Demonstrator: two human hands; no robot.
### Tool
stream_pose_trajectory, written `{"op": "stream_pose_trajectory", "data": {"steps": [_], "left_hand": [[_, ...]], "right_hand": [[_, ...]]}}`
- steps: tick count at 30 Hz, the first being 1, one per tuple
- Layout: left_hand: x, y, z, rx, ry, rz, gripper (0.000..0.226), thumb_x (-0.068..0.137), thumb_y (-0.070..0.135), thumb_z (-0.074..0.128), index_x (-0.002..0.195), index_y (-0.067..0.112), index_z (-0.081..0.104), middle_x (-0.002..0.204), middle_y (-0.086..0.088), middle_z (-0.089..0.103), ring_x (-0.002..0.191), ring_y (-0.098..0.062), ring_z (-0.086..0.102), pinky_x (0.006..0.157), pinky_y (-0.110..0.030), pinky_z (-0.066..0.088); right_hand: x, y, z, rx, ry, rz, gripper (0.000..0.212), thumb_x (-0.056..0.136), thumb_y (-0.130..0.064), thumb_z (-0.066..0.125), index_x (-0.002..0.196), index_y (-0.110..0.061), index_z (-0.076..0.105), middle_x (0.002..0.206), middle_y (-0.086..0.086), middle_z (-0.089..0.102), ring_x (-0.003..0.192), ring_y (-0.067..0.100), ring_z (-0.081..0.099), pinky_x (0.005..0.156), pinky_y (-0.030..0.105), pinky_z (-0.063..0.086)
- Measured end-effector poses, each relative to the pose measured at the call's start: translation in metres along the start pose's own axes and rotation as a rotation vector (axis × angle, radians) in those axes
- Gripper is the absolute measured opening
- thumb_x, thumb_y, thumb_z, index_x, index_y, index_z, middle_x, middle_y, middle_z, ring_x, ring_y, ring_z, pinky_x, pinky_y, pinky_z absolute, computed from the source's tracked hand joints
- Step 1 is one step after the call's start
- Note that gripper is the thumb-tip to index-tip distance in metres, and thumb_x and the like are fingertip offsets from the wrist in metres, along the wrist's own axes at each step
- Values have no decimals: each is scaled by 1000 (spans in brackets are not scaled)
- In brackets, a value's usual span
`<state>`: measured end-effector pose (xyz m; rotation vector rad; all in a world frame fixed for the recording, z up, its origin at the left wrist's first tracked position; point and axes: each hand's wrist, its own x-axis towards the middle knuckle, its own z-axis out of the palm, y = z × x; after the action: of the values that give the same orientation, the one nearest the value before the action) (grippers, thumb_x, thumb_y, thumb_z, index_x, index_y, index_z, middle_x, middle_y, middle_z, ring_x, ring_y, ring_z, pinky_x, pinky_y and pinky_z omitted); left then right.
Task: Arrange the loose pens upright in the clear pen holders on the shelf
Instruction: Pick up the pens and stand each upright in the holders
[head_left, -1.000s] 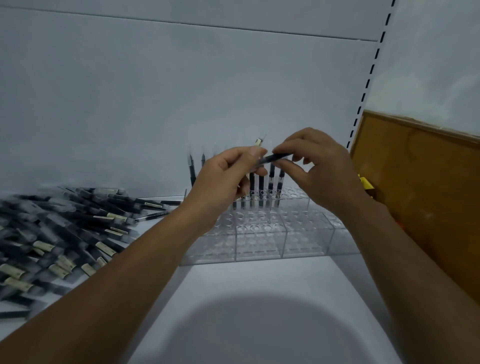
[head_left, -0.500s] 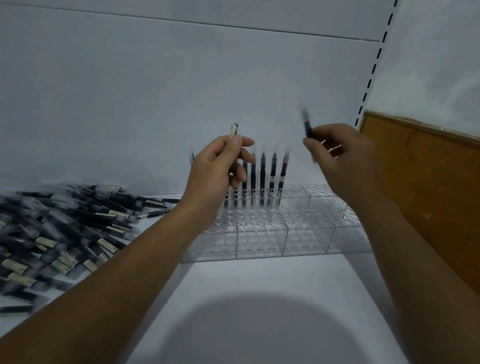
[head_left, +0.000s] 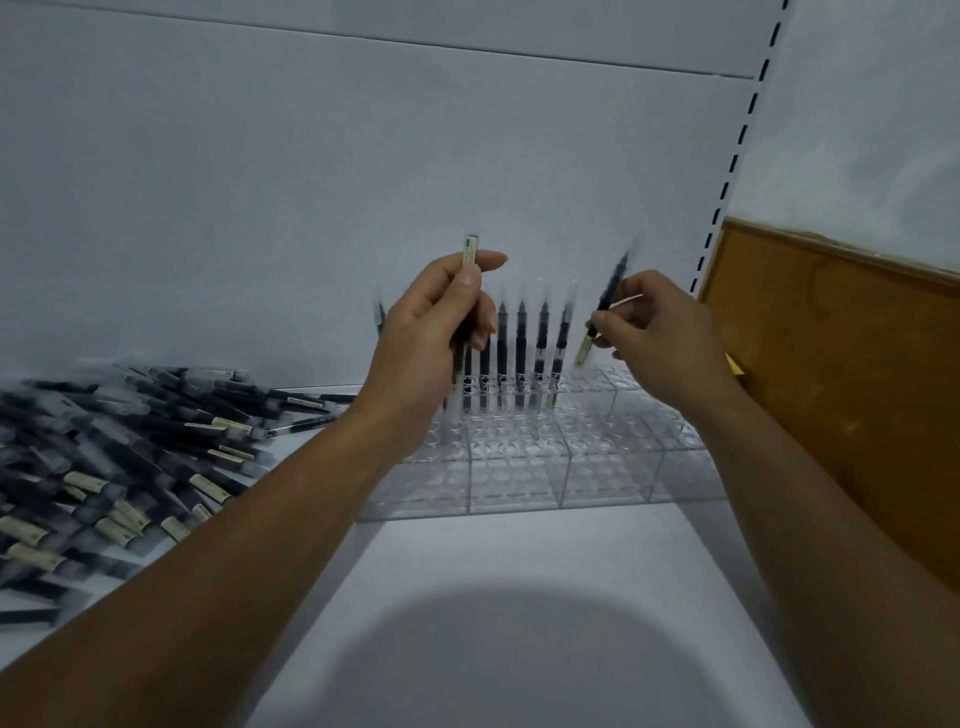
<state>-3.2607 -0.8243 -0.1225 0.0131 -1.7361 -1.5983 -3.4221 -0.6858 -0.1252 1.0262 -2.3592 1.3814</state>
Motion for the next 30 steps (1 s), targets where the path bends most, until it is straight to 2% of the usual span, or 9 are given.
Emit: {"op": "stream_pose_trajectory", "data": {"steps": [3, 8, 14, 18, 22, 24, 27, 28, 30], "left_hand": [[0, -1, 0, 14, -5, 9, 21, 104, 21, 36, 108, 23, 57, 80, 3, 69, 74, -15, 58, 76, -32, 42], [-2, 1, 4, -17, -27, -24, 10, 103, 18, 39, 102, 20, 49, 101, 4, 74, 95, -15, 70, 91, -34, 48], [-1, 1, 4, -1, 43, 20, 8, 95, 18, 57, 97, 23, 62, 95, 10, 68, 88, 0, 63, 74, -14, 47], [-1, -1, 3, 16, 94, 32, 8, 92, 17, 62, 95, 23, 66, 81, 12, 62, 75, -2, 57, 71, -14, 46], [-2, -2, 2, -15, 113, 22, 7, 91, 12, 62, 92, 19, 63, 79, 7, 67, 75, -7, 65, 67, -16, 49], [-2, -2, 1, -24, 110, 9, 7, 92, 11, 61, 92, 18, 61, 78, 5, 69, 77, -9, 67, 67, -18, 50], [-2, -2, 2, -45, 109, -10, 6, 92, 8, 61, 94, 14, 61, 80, 2, 71, 79, -11, 70, 70, -21, 54], [-2, -1, 2, -53, 108, -19, 6, 91, 8, 61, 95, 13, 61, 82, 0, 72, 80, -12, 71, 71, -22, 55], [-2, 0, 2, -61, 104, -32, 7, 91, 9, 62, 97, 12, 61, 84, -1, 73, 83, -14, 72, 74, -24, 56]], "right_hand": [[-2, 3, 3, -106, -91, 10, 16, 93, -27, 65, 101, -20, 53, 89, -3, 69, 88, 19, 66, 82, 46, 55], [-1, 4, 6, -264, -148, 0, 15, 92, -35, 65, 96, -24, 54, 92, -4, 64, 86, 19, 58, 76, 35, 50], [-3, 3, 8, -359, -168, -38, 17, 94, -33, 62, 103, -19, 61, 96, -1, 65, 88, 23, 58, 76, 35, 49], [-3, 4, 11, -399, -210, -55, 10, 92, -31, 64, 95, -21, 65, 96, 3, 69, 86, 23, 58, 72, 32, 46], [-3, 5, 1, -342, -257, 3, 22, 93, -33, 62, 109, -20, 70, 103, -2, 69, 90, 16, 59, 78, 31, 48], [-4, 2, -5, -310, -136, -31, 23, 94, -27, 60, 115, -20, 68, 106, -5, 69, 90, 12, 59, 82, 30, 50], [-6, -14, -11, -110, 85, -49, 19, 93, -19, 58, 106, -24, 71, 97, -8, 70, 78, 8, 59, 70, 22, 49], [-8, -20, -13, 24, 62, -12, 17, 92, -18, 59, 102, -23, 72, 92, -8, 70, 76, 8, 59, 66, 21, 47], [-12, -29, -15, 263, -144, 87, 14, 92, -16, 59, 99, -16, 72, 87, -3, 72, 72, 8, 58, 63, 23, 46]]}}
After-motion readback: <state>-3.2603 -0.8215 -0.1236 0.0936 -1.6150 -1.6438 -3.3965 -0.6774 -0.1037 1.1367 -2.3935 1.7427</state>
